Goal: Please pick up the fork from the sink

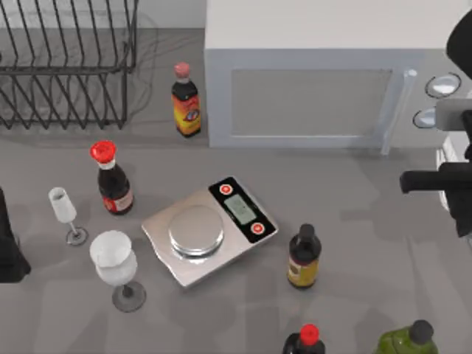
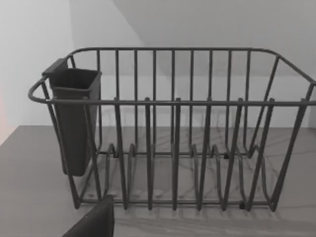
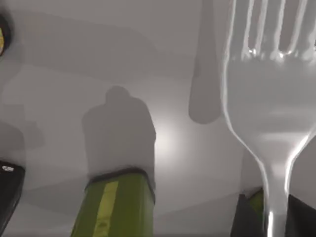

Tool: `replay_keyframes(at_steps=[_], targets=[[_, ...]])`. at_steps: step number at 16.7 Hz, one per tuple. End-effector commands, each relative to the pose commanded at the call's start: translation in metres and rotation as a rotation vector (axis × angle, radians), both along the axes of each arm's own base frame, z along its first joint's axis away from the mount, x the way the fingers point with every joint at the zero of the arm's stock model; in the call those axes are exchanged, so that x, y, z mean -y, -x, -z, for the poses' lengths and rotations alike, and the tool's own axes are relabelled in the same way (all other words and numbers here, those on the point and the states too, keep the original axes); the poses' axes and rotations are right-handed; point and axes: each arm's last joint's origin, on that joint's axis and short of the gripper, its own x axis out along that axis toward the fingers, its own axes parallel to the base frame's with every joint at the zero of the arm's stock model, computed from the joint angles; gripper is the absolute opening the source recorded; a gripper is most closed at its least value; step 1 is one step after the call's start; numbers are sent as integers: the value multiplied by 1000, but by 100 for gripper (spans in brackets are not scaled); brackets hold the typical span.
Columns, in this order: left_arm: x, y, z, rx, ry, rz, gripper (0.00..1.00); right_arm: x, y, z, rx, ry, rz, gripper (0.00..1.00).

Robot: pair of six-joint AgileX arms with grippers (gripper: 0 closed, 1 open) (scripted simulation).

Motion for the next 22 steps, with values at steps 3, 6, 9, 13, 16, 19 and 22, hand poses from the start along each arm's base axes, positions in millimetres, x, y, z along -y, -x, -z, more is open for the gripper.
replay_keyframes(at_steps=[3,6,9,13,16,19,22], targets=[[0,0,0,0,0,0,100,-2,5,0,-2,1,0,0],[0,0,0,0,0,0,100,-1,3,1,-1,-2,4,0],[0,0,0,0,0,0,100,6,-5,8,39,-14,-24,0],[0,0,0,0,0,0,100,3,-24,38,122,-54,-86,0],[0,0,0,0,0,0,100,1,-15,78,83,-47,-61,0],[0,0,0,0,0,0,100,-1,1,106,14,-10,-6,0],[0,0,0,0,0,0,100,-2,5,110,-2,1,0,0]])
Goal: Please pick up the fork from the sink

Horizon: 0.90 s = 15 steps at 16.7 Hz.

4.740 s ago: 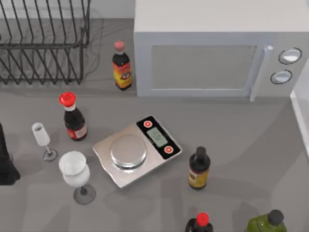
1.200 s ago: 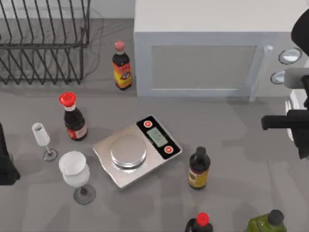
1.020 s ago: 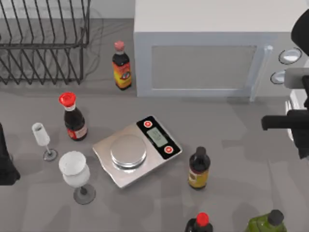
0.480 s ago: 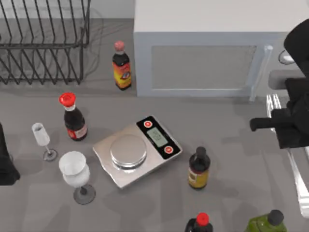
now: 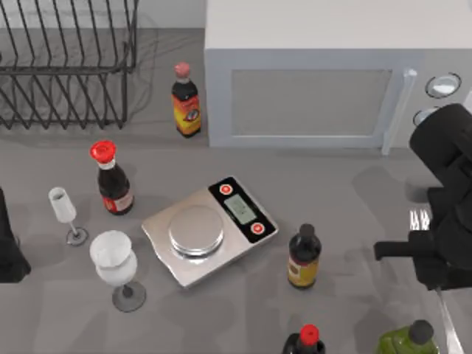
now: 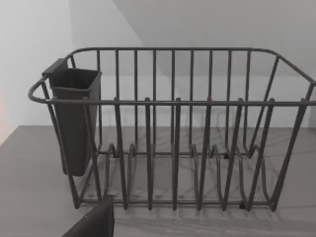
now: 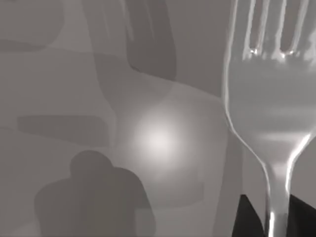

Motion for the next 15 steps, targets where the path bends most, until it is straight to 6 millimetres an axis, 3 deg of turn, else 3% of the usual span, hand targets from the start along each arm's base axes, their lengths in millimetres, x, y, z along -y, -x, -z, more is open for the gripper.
replay_keyframes(at_steps=[2,15], targets=[[0,0,0,0,0,0,100,0,0,0,0,0,0,0],[0,0,0,0,0,0,100,0,0,0,0,0,0,98]])
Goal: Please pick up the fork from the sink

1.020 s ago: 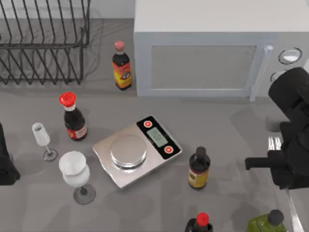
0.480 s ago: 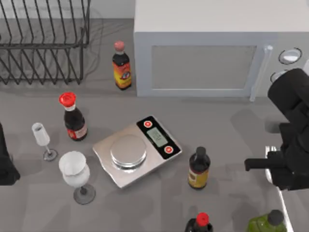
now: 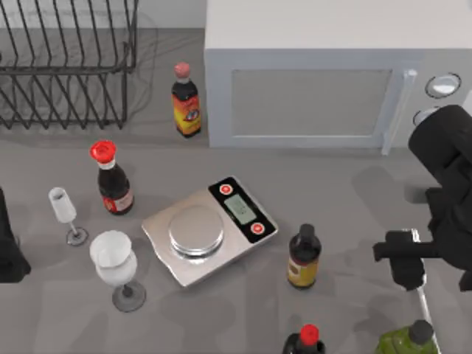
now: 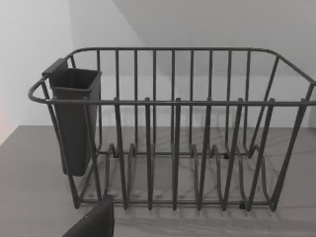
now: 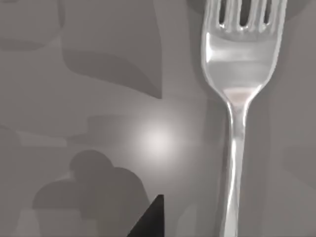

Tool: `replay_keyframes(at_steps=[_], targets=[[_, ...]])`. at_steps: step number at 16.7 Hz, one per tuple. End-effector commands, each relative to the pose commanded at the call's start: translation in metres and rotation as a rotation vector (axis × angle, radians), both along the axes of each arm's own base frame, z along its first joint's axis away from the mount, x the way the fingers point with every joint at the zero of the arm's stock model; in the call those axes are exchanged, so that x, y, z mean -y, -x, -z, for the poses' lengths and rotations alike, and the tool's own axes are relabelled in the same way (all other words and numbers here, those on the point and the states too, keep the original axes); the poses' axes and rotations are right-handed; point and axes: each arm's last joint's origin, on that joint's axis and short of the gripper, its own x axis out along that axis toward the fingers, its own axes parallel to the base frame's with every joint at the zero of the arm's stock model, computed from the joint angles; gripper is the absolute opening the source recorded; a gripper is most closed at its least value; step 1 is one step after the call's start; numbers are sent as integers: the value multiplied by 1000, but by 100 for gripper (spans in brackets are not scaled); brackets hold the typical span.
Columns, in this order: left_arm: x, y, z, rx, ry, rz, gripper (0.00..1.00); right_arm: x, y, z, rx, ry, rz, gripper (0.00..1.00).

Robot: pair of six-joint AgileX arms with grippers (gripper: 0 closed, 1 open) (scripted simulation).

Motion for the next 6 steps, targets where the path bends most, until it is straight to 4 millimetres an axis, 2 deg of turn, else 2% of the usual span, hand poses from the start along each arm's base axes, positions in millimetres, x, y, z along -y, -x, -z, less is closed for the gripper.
replay_keyframes(at_steps=[6], targets=[[0,0,0,0,0,0,100,0,0,0,0,0,0,100]])
